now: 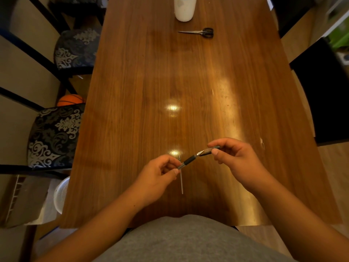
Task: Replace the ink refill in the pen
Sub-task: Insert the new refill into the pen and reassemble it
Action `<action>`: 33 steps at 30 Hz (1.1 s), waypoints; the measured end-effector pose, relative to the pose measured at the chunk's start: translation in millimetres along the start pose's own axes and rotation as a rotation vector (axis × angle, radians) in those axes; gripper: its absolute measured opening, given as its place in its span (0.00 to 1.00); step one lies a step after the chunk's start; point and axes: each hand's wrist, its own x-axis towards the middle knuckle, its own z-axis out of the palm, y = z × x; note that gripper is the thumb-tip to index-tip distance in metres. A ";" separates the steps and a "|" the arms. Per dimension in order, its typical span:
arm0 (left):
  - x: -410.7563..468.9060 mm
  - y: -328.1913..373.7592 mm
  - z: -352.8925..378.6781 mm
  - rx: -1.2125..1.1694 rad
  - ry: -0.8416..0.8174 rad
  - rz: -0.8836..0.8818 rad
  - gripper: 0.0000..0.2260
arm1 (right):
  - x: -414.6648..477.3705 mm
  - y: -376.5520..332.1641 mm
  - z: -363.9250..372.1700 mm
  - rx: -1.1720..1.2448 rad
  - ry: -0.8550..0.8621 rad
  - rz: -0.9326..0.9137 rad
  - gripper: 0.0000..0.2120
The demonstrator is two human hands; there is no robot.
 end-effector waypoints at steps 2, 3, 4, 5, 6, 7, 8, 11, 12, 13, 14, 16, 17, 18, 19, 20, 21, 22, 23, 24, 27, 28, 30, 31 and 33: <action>-0.8 0.8 -2.0 0.003 -0.003 0.008 0.13 | -0.6 -2.7 1.1 0.000 -0.008 -0.001 0.07; -1.3 1.1 -2.8 -0.001 -0.005 0.011 0.12 | -0.9 -3.7 1.5 -0.002 -0.016 -0.003 0.07; -1.7 1.4 -3.6 -0.002 -0.007 0.014 0.12 | -0.6 -4.4 2.1 -0.003 -0.024 -0.005 0.07; -2.3 1.9 -4.2 0.000 -0.009 0.019 0.12 | -0.6 -5.0 2.4 -0.002 -0.030 -0.007 0.07; -2.8 2.5 -4.7 0.006 -0.010 0.024 0.12 | -0.3 -5.4 2.7 -0.002 -0.034 -0.009 0.07; -3.5 3.2 -5.1 0.010 -0.011 0.029 0.12 | 0.2 -5.8 2.8 -0.002 -0.036 -0.012 0.07; -4.0 3.9 -5.4 0.010 -0.013 0.032 0.12 | 0.7 -5.8 2.9 -0.003 -0.040 -0.015 0.07; -5.0 5.9 -5.6 0.023 -0.026 0.034 0.13 | 1.8 -4.0 3.6 -0.007 -0.065 -0.021 0.07; -5.1 7.0 -5.5 0.027 -0.029 0.036 0.13 | 2.4 -3.0 4.3 -0.002 -0.068 -0.021 0.08; -5.1 7.9 -5.5 0.024 -0.031 0.039 0.13 | 3.2 -2.3 5.4 0.017 -0.061 -0.023 0.08; -4.9 8.9 -5.3 0.014 -0.031 0.041 0.13 | 4.4 -2.0 7.0 0.052 -0.046 -0.027 0.09; -4.8 11.0 -4.5 -0.014 -0.033 0.047 0.13 | 6.3 -2.6 10.0 0.114 -0.008 -0.048 0.09; -4.6 12.2 -3.8 -0.029 -0.033 0.045 0.12 | 7.1 -3.1 11.6 0.124 0.008 -0.062 0.09; -4.5 13.3 -3.2 -0.043 -0.030 0.039 0.12 | 7.9 -3.9 13.7 0.127 0.018 -0.073 0.08; -4.1 14.1 -2.6 -0.059 -0.025 0.031 0.12 | 8.3 -4.8 15.8 0.135 0.027 -0.081 0.08; -4.0 14.7 -2.1 -0.078 -0.019 0.023 0.11 | 8.8 -5.8 18.5 0.149 0.038 -0.089 0.08; -3.8 15.4 -1.7 -0.101 -0.016 0.012 0.11 | 8.9 -7.1 21.1 0.165 0.049 -0.097 0.08; -3.8 16.2 -1.5 -0.128 -0.018 0.000 0.10 | 9.1 -8.2 23.5 0.176 0.060 -0.103 0.09; -3.8 17.3 -1.3 -0.154 -0.027 -0.012 0.09 | 9.1 -9.4 25.4 0.185 0.068 -0.108 0.09; -3.9 18.8 -0.9 -0.183 -0.041 -0.025 0.08 | 9.0 -10.7 27.0 0.194 0.074 -0.111 0.10; -4.9 24.4 0.1 -0.304 -0.116 -0.080 0.08 | 9.0 -15.3 28.9 0.229 0.080 -0.110 0.10; -5.5 26.2 0.3 -0.357 -0.145 -0.102 0.09 | 9.2 -17.1 29.2 0.245 0.078 -0.112 0.10; -6.3 29.5 0.2 -0.452 -0.184 -0.135 0.09 | 9.5 -20.3 29.8 0.267 0.076 -0.123 0.10; -6.1 30.8 0.3 -0.480 -0.189 -0.143 0.08 | 9.7 -21.5 30.3 0.276 0.078 -0.128 0.10; -5.2 32.9 0.2 -0.489 -0.175 -0.139 0.07 | 9.9 -22.9 31.4 0.286 0.086 -0.134 0.10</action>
